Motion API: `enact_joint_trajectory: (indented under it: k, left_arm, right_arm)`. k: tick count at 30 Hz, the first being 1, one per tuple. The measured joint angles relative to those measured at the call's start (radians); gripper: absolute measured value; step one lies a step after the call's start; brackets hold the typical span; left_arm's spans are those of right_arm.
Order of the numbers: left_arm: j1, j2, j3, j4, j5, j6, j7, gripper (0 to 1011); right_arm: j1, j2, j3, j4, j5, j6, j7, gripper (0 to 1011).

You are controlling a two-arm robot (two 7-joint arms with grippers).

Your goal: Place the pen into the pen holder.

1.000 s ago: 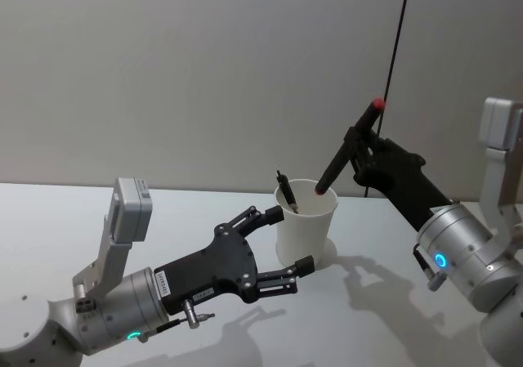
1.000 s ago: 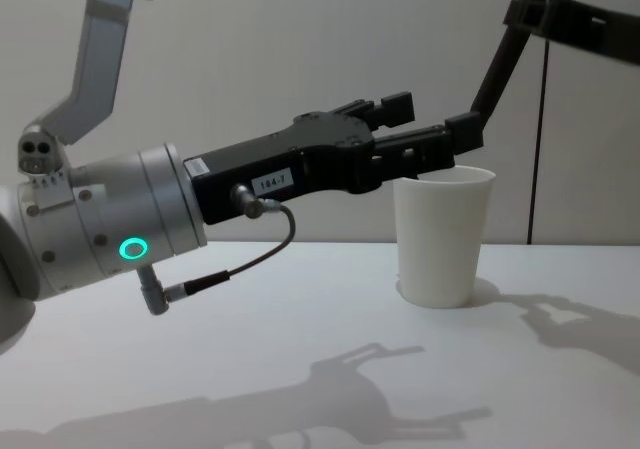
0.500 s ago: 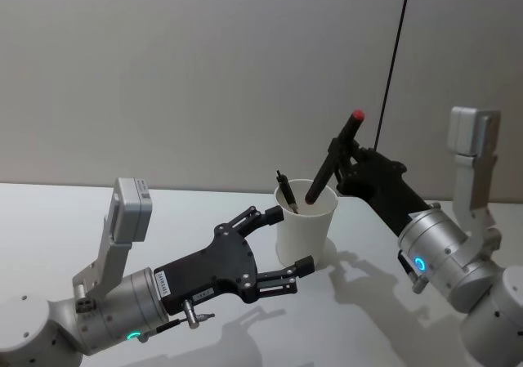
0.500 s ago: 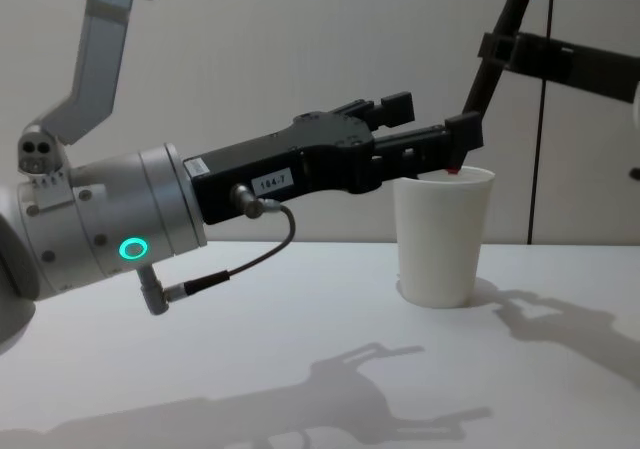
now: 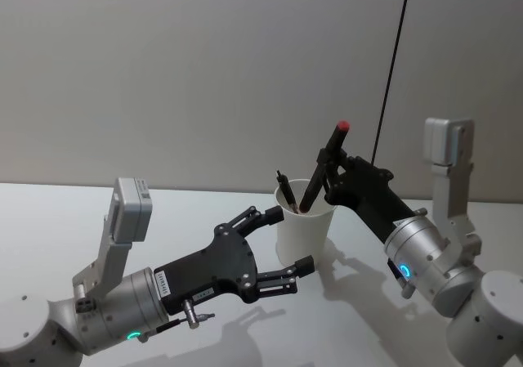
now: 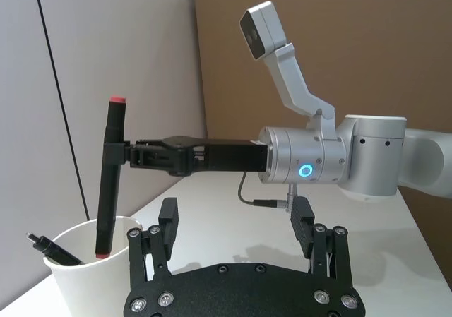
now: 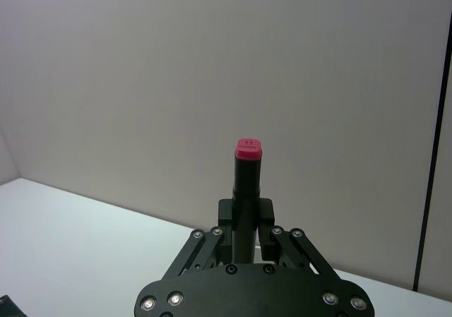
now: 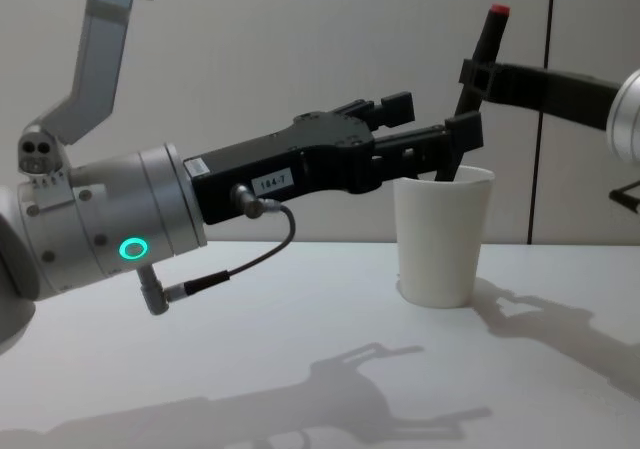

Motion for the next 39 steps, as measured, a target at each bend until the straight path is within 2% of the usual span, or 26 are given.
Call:
enact_joint_trajectory:
  k: [13,15,19,20,23,24,27,28,29,39]
  left_arm:
    - [0.000,0.000,0.000,0.000,0.000,0.000,0.000,1002]
    - [0.000,0.000,0.000,0.000,0.000,0.000,0.000,1002]
    - [0.000,0.000,0.000,0.000,0.000,0.000,0.000,1002]
    - [0.000,0.000,0.000,0.000,0.000,0.000,0.000,1002]
    - [0.000,0.000,0.000,0.000,0.000,0.000,0.000,1002]
    - [0.000,0.000,0.000,0.000,0.000,0.000,0.000,1002]
    - [0.000,0.000,0.000,0.000,0.000,0.000,0.000,1002]
    - [0.000,0.000,0.000,0.000,0.000,0.000,0.000,1002]
    - [0.000,0.000,0.000,0.000,0.000,0.000,0.000,1002]
    - [0.000,0.000,0.000,0.000,0.000,0.000,0.000,1002]
  right_arm:
    - [0.008,-0.013,-0.014,0.034,-0.043,-0.017,-0.008,207]
    - [0.009,-0.015,-0.016,0.037,-0.048,-0.019,-0.009,243]
    - [0.010,-0.016,-0.018,0.041,-0.052,-0.021,-0.010,377]
    - [0.011,-0.016,-0.018,0.042,-0.053,-0.021,-0.010,377]
    - [0.011,-0.018,-0.019,0.045,-0.057,-0.023,-0.011,491]
    - [0.011,-0.018,-0.019,0.045,-0.057,-0.023,-0.011,491]
    - [0.012,-0.018,-0.020,0.047,-0.060,-0.024,-0.012,625]
    - [0.012,-0.019,-0.020,0.047,-0.060,-0.024,-0.012,635]
    - [0.012,-0.019,-0.020,0.048,-0.061,-0.024,-0.012,701]
    - [0.011,-0.019,-0.019,0.047,-0.064,-0.025,-0.013,964]
